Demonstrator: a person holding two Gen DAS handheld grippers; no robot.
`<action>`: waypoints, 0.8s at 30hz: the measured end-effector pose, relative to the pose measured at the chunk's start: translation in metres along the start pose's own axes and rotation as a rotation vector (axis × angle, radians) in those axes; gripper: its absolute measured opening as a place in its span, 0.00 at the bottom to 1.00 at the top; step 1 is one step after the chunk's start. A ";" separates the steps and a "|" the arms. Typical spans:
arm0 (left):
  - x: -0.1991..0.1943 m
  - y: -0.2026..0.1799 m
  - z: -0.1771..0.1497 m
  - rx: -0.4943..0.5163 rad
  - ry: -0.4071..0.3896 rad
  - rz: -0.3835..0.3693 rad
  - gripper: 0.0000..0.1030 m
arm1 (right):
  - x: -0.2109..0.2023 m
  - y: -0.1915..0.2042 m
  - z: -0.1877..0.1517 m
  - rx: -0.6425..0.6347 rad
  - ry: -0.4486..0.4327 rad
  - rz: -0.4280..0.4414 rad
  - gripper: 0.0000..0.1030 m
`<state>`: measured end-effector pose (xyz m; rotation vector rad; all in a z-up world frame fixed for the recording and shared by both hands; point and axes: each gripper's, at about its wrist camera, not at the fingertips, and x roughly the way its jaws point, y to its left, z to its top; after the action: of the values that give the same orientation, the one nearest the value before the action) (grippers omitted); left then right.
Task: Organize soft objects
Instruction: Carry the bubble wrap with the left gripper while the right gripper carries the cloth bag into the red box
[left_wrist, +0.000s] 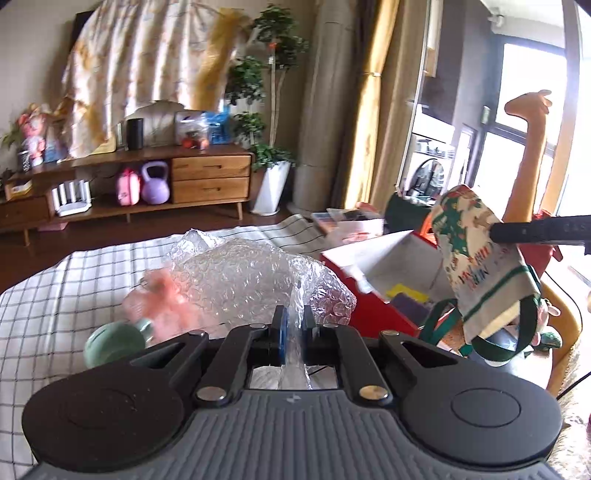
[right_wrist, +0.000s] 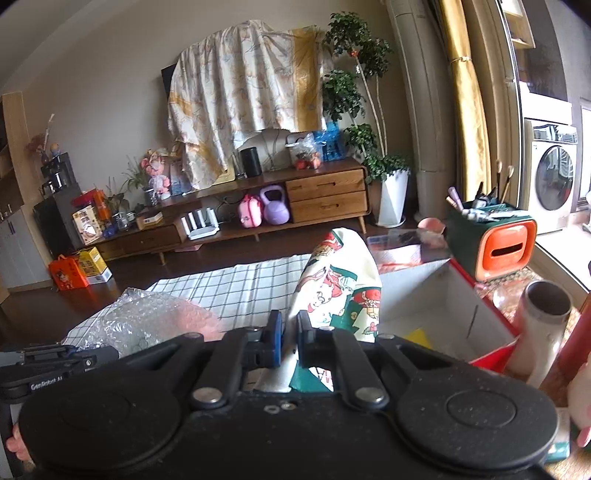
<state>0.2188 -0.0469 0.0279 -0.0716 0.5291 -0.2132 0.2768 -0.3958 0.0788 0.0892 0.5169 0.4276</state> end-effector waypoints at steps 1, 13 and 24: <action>0.005 -0.007 0.003 0.011 0.000 -0.012 0.07 | 0.000 -0.005 0.003 -0.003 -0.007 -0.013 0.07; 0.071 -0.075 0.038 0.095 0.018 -0.121 0.07 | 0.026 -0.075 0.041 0.004 -0.055 -0.131 0.07; 0.133 -0.120 0.061 0.109 0.028 -0.196 0.07 | 0.059 -0.114 0.060 -0.018 -0.075 -0.187 0.07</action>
<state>0.3401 -0.1926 0.0297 -0.0141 0.5379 -0.4345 0.3950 -0.4732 0.0825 0.0393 0.4428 0.2454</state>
